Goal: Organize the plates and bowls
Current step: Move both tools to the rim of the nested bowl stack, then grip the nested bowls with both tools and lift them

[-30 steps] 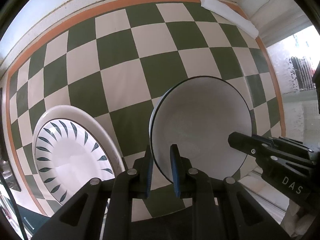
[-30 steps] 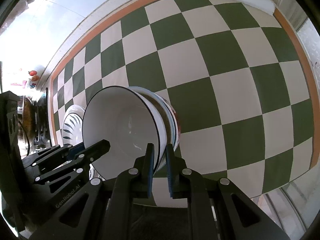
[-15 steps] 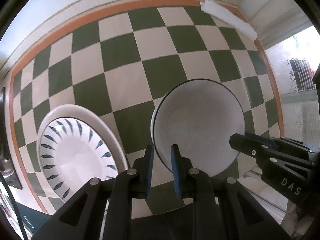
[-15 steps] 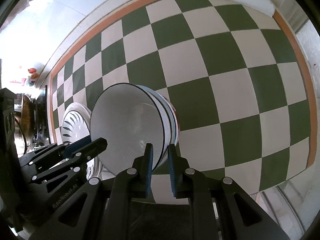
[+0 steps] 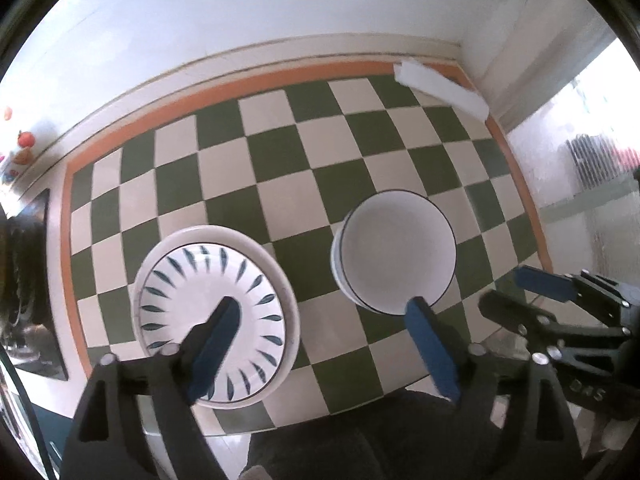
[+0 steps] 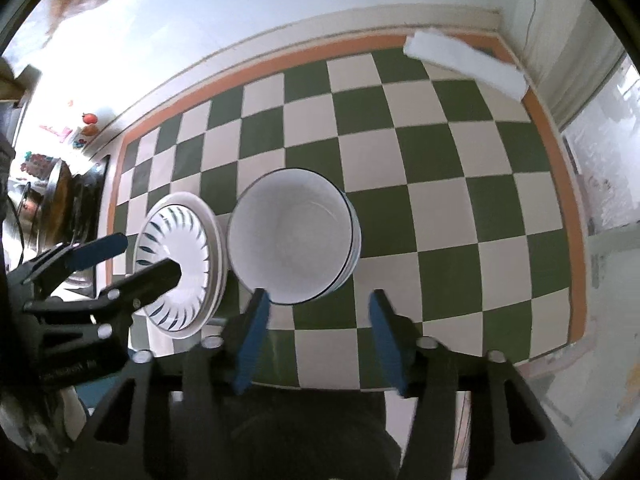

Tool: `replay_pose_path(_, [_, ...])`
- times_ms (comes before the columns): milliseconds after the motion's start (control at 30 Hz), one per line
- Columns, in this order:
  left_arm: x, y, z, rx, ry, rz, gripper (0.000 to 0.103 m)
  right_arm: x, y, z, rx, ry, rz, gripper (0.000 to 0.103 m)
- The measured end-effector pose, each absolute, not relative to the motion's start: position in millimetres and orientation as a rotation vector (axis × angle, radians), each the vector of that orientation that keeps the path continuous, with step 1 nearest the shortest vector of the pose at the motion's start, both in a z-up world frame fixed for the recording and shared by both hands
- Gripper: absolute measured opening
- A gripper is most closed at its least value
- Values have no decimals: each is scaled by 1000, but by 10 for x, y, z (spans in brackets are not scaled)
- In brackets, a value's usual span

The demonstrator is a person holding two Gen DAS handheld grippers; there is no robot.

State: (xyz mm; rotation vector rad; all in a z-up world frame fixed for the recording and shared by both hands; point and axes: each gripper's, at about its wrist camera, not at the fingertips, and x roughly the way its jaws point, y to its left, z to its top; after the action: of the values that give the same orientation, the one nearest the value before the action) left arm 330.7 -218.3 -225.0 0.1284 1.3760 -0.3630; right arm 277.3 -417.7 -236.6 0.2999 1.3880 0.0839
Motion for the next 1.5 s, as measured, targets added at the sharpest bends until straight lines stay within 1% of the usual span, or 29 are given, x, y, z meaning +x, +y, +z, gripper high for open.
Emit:
replay_pose_path(33, [3302, -2155, -2209, 121, 1371, -368, 90, 2741, -4171, -2289, 297, 1373, 88, 71])
replay_pose_path(67, [3292, -2118, -2155, 114, 1365, -366, 90, 2716, -4151, -2237, 290, 1366, 88, 76])
replay_pose_path(100, [3283, -2096, -2115, 108, 1359, -363, 90, 2694, -4133, -2179, 274, 1361, 88, 84])
replay_pose_path(200, [3233, -2043, -1994, 98, 1342, -364, 93, 2639, -4099, -2032, 257, 1336, 77, 89])
replay_pose_path(633, [3120, -2044, -1690, -9, 1376, -480, 94, 2456, -4175, -1515, 269, 1247, -12, 91])
replay_pose_path(667, [3125, -2052, -1681, -19, 1378, -490, 98, 2446, -4184, -1496, 270, 1245, -19, 91])
replay_pose_path(733, [3138, -2063, -1668, -30, 1379, -503, 102, 2434, -4201, -1482, 278, 1243, -28, 91])
replay_pose_path(933, [3170, -2106, -1642, -4, 1366, -510, 102, 2450, -4248, -1525, 294, 1253, -42, 92])
replay_pose_path(1100, [3276, -2140, -1801, -3, 1396, -512, 102, 2503, -4268, -1594, 310, 1264, -44, 92])
replay_pose_path(1200, [3417, -2162, -1988, -42, 1399, -528, 102, 2573, -4298, -1712, 329, 1264, -30, 93])
replay_pose_path(1300, [3641, -2188, -2301, -81, 1442, -529, 102, 2682, -4374, -1981, 421, 1262, 27, 93])
replay_pose_path(1500, [4016, -2323, -2897, -139, 1578, -560, 101, 2919, -4520, -2794, 610, 1334, 88, 93])
